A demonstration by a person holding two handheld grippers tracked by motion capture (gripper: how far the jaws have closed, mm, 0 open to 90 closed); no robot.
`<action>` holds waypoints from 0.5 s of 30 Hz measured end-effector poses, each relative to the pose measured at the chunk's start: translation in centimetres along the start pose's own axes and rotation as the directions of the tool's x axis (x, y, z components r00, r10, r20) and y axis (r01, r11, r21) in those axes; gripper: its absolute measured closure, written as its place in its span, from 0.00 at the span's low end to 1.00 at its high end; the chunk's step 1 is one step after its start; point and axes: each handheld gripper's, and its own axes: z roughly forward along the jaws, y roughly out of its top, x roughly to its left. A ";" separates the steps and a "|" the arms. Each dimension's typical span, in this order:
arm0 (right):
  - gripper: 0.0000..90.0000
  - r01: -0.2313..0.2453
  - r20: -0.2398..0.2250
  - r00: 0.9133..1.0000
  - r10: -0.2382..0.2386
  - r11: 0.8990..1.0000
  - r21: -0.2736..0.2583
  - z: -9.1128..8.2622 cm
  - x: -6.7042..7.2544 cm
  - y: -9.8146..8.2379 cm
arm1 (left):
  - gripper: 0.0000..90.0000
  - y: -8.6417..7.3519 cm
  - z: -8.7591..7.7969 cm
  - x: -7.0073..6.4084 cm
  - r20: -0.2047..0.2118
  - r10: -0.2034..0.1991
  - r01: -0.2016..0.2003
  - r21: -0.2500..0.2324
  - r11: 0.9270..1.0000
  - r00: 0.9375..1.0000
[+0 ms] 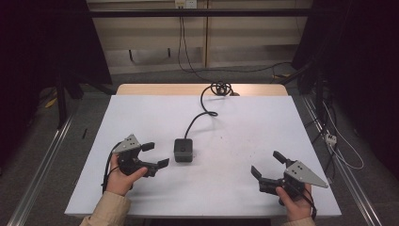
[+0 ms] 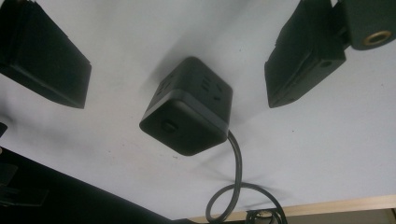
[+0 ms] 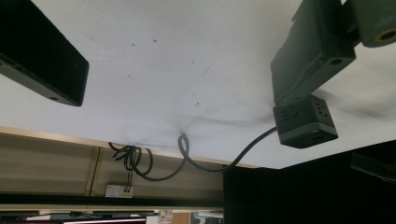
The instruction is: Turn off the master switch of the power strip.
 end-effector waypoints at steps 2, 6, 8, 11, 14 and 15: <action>0.04 0.000 0.000 1.000 0.000 1.000 0.001 0.0 0.0 0.0 | 0.07 -0.2 -0.3 0.1 -0.005 -0.001 0.001 0.003 1.000 1.000; 0.04 0.000 0.000 1.000 0.000 1.000 0.001 0.0 0.0 0.0 | 0.07 -0.6 -0.8 0.2 -0.012 -0.001 0.001 0.004 1.000 1.000; 0.04 0.001 0.000 1.000 -0.001 1.000 0.001 0.0 0.0 0.0 | 0.07 -0.7 -1.0 0.3 -0.013 -0.007 0.007 0.003 1.000 1.000; 0.04 0.001 0.000 1.000 -0.001 1.000 0.001 0.0 0.0 0.0 | 0.07 -1.1 -1.4 0.5 -0.018 0.000 0.000 0.008 1.000 1.000; 0.04 0.001 0.000 1.000 -0.001 1.000 0.000 0.0 0.0 0.0 | 0.07 -1.3 -1.7 0.6 -0.023 -0.002 0.002 0.008 1.000 1.000; 0.04 0.000 0.000 1.000 0.000 1.000 0.001 0.0 0.0 0.0 | 0.07 -1.4 -1.9 0.7 -0.024 -0.004 0.004 0.005 1.000 1.000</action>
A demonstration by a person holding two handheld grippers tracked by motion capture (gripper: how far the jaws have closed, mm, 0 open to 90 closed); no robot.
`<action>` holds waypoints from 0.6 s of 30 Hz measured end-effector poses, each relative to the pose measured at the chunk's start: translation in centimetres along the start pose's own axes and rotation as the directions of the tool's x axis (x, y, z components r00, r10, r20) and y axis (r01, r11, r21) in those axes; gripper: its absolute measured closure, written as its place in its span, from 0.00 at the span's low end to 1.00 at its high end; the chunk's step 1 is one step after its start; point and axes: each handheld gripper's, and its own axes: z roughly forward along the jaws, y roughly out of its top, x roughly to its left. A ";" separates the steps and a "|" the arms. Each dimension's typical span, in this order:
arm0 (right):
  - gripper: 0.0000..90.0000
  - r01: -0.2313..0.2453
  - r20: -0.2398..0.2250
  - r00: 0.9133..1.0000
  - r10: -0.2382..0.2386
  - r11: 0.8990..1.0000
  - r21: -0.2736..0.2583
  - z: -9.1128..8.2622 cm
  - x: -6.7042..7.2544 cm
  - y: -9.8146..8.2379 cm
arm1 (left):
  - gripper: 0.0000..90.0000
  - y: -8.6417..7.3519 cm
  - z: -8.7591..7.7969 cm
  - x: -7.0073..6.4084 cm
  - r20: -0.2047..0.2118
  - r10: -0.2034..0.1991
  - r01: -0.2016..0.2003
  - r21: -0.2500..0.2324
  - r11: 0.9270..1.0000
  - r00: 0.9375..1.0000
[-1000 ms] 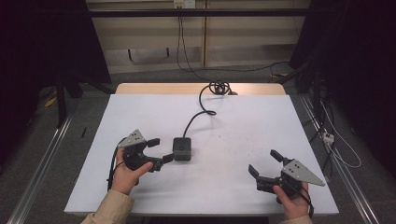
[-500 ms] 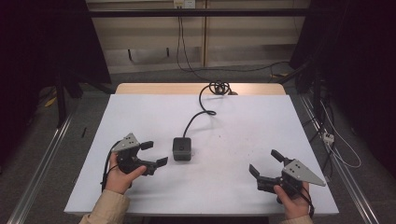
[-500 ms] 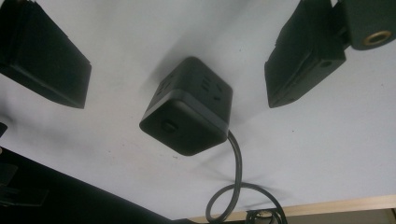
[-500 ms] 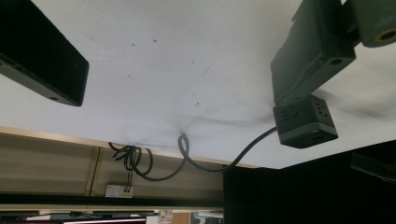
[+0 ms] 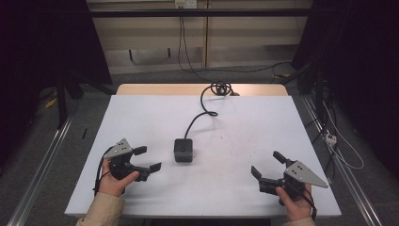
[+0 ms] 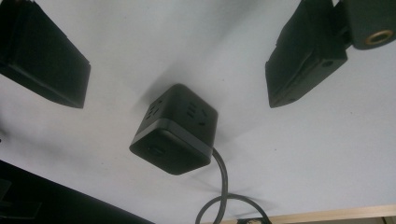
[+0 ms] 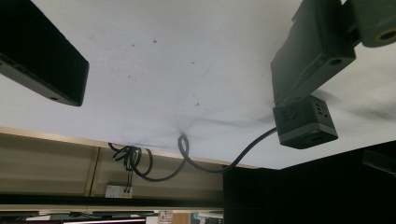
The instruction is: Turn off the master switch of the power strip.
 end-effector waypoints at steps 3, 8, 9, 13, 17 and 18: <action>0.04 0.000 0.000 1.000 0.000 1.000 0.001 0.0 0.0 0.0 | 0.07 -0.1 -0.2 0.1 0.001 0.001 -0.001 -0.004 1.000 1.000; 0.04 0.000 0.000 1.000 0.000 1.000 0.001 0.0 0.0 0.0 | 0.07 -0.4 -0.7 0.4 -0.003 -0.002 0.002 -0.006 1.000 1.000; 0.04 0.000 0.000 1.000 0.000 1.000 0.001 0.0 0.0 0.0 | 0.07 -0.5 -0.8 0.4 -0.003 -0.006 0.006 -0.007 1.000 1.000; 0.04 0.001 0.000 1.000 -0.001 1.000 0.000 0.0 0.0 0.0 | 0.07 -0.8 -1.3 0.7 -0.006 -0.009 0.009 -0.006 1.000 1.000; 0.04 0.001 0.000 1.000 -0.001 1.000 0.001 0.0 0.0 0.0 | 0.07 -1.0 -1.7 0.9 -0.017 -0.014 0.014 -0.010 1.000 1.000; 0.04 0.001 -0.001 1.000 -0.001 1.000 0.002 0.0 0.0 0.0 | 0.07 -1.1 -1.9 1.0 -0.020 -0.014 0.014 -0.011 1.000 1.000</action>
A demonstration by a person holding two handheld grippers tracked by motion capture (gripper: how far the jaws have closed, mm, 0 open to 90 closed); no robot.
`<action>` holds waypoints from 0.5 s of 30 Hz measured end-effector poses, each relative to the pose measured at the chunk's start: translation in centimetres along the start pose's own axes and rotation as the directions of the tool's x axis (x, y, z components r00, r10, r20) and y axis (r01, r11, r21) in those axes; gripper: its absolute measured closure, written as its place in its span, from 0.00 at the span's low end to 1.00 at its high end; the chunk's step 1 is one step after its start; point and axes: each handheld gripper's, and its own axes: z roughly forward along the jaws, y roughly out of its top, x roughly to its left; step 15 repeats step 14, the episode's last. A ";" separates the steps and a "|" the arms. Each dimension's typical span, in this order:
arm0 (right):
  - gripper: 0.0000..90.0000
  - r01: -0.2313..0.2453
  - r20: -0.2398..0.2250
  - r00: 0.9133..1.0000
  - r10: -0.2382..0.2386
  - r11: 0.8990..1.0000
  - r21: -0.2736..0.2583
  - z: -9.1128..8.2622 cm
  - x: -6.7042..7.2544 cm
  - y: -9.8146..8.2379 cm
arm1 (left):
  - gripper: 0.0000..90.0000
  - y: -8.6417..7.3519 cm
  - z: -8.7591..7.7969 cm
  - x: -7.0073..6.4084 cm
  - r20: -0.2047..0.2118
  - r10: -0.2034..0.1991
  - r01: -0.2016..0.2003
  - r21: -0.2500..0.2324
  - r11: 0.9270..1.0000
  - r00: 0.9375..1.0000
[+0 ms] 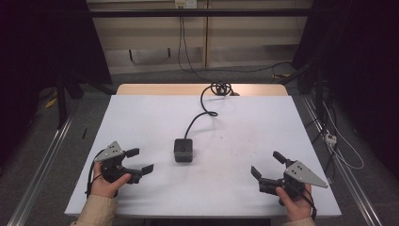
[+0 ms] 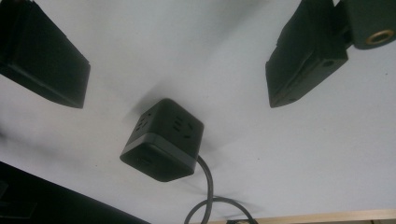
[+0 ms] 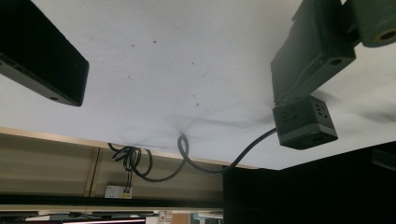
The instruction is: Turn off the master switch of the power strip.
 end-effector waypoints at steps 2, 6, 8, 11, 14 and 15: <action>0.04 0.002 0.000 1.000 -0.002 1.000 0.001 0.0 0.0 0.0 | 0.07 -0.1 -0.2 0.1 -0.002 -0.002 0.002 -0.001 1.000 1.000; 0.04 0.004 -0.003 1.000 -0.004 1.000 0.001 0.0 0.0 0.0 | 0.07 -0.2 -0.4 0.3 -0.011 -0.006 0.006 -0.004 1.000 1.000; 0.04 0.004 -0.004 1.000 -0.004 1.000 0.002 0.1 0.0 0.0 | 0.07 -0.2 -0.5 0.3 -0.014 -0.004 0.004 -0.006 1.000 1.000; 0.04 0.005 -0.005 1.000 -0.005 1.000 0.002 0.1 0.1 0.0 | 0.07 -0.2 -0.6 0.4 -0.011 -0.004 0.004 -0.006 1.000 1.000; 0.04 0.002 -0.005 1.000 -0.002 1.000 0.001 0.1 0.1 0.0 | 0.07 -0.3 -0.5 0.4 -0.016 -0.005 0.005 -0.003 1.000 1.000; 0.04 0.002 -0.005 1.000 -0.002 1.000 0.001 0.1 0.1 0.0 | 0.07 -0.3 -0.5 0.4 -0.016 -0.005 0.005 -0.003 1.000 1.000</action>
